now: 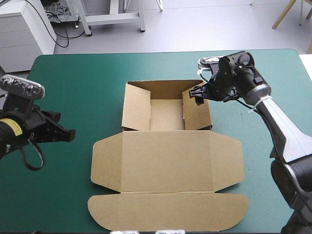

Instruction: Fold the box

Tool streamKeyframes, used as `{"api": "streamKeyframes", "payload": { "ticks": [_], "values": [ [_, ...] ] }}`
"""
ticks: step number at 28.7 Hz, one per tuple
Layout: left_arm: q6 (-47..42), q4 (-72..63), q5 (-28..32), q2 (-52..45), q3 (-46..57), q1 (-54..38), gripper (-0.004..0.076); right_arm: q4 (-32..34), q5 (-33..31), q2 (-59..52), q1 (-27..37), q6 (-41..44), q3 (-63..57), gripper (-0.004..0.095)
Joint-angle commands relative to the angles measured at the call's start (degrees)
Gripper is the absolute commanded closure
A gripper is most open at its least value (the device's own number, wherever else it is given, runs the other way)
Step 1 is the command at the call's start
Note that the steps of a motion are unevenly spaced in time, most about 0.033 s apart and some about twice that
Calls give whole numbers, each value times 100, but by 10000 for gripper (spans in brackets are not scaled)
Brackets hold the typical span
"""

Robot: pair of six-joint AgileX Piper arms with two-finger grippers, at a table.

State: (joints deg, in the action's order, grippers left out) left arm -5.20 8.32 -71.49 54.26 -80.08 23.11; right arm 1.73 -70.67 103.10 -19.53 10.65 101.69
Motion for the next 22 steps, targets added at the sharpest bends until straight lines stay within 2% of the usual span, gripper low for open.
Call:
{"api": "streamKeyframes", "payload": {
  "ticks": [1, 10, 18, 20, 22],
  "values": [
    [-7, 44, -273, -448, 248, 5, 734, -43, 168, 23, 34, -86, 118, 112],
    [-51, 39, -273, -1288, 1046, 5, 734, -173, 235, 635, 34, -218, 118, 112],
    [-51, 39, -273, -1382, 1135, 5, 734, -243, 260, 777, 34, -261, 118, 118],
    [-51, 39, -273, -1382, 1135, 5, 734, -243, 260, 777, 34, -261, 118, 163],
    [-61, 39, -273, -1382, 1135, 5, 734, -243, 250, 777, 34, -261, 118, 283]
  ]
}}
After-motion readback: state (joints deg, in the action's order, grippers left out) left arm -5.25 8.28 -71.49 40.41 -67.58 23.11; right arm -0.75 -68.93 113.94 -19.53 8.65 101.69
